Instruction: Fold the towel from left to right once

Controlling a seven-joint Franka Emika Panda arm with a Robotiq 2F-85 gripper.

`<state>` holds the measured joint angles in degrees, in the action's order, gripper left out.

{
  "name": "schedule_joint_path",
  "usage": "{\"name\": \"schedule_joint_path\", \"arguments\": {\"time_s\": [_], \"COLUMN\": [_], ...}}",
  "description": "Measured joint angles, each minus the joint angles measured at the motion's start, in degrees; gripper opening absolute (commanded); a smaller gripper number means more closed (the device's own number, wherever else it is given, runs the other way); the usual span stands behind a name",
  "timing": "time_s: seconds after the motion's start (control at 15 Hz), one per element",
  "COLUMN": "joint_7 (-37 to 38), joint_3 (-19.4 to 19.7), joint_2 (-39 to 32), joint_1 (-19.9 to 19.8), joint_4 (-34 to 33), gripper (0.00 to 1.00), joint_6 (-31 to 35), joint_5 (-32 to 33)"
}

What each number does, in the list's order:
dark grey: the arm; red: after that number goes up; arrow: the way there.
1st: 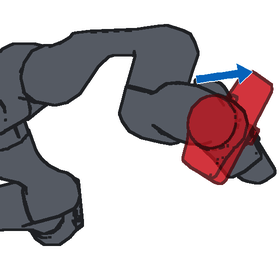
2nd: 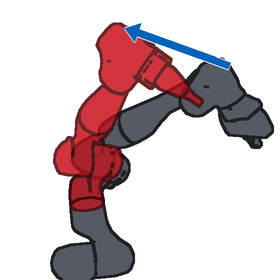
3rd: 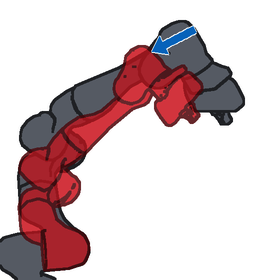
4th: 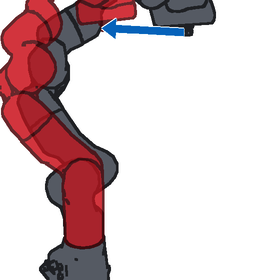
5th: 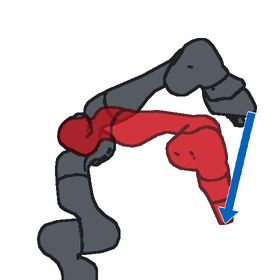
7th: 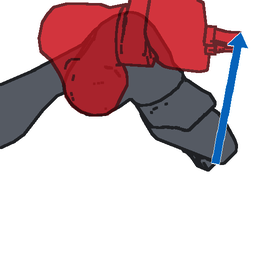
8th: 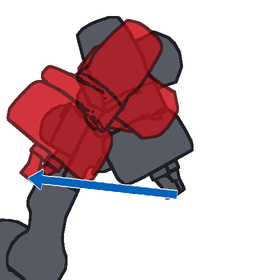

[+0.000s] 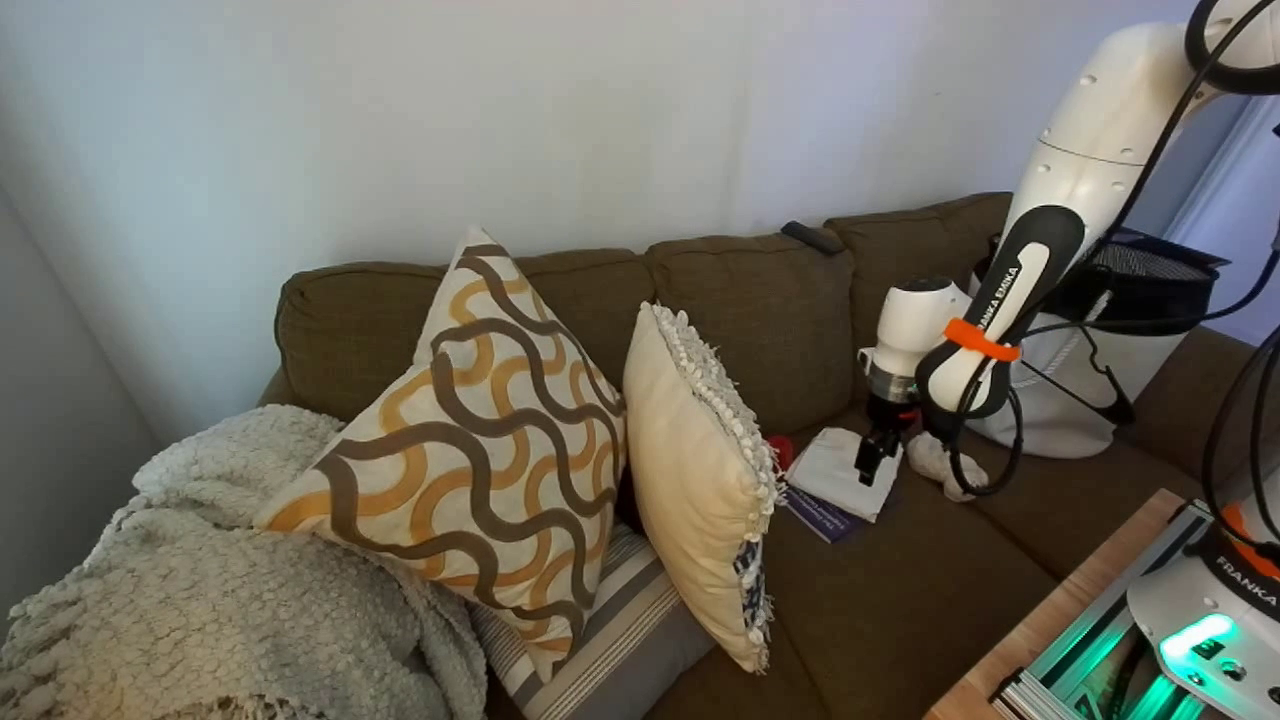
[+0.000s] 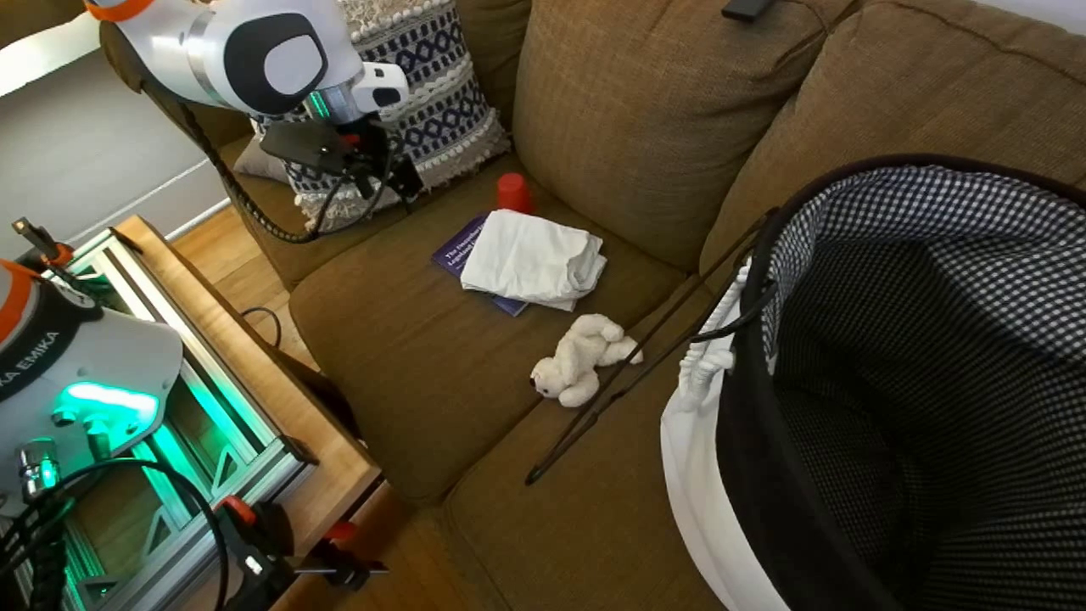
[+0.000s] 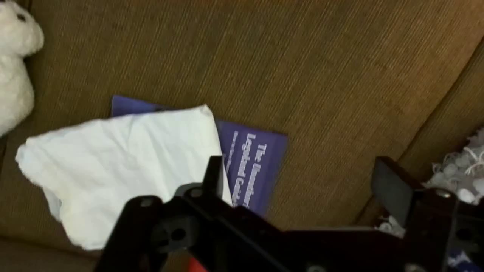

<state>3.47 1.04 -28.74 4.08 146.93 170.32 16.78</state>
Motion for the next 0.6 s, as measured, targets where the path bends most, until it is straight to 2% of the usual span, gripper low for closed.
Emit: {"name": "schedule_joint_path", "arguments": {"time_s": [0.2, 0.27, 0.4, 0.6], "joint_7": [0.0, -0.7, -2.8, -4.9], "joint_3": [9.3, 10.5, 10.2, 9.4], "joint_2": [-3.2, -5.5, -11.1, -20.5], "joint_1": [10.4, 12.1, 12.4, 11.0], "joint_4": [0.2, -0.1, -1.4, -5.7], "gripper": [1.00, 1.00, 1.00, 1.00], "joint_6": [13.9, 17.5, 20.4, 21.0], "joint_5": [1.3, 0.3, -2.5, -5.6]}}
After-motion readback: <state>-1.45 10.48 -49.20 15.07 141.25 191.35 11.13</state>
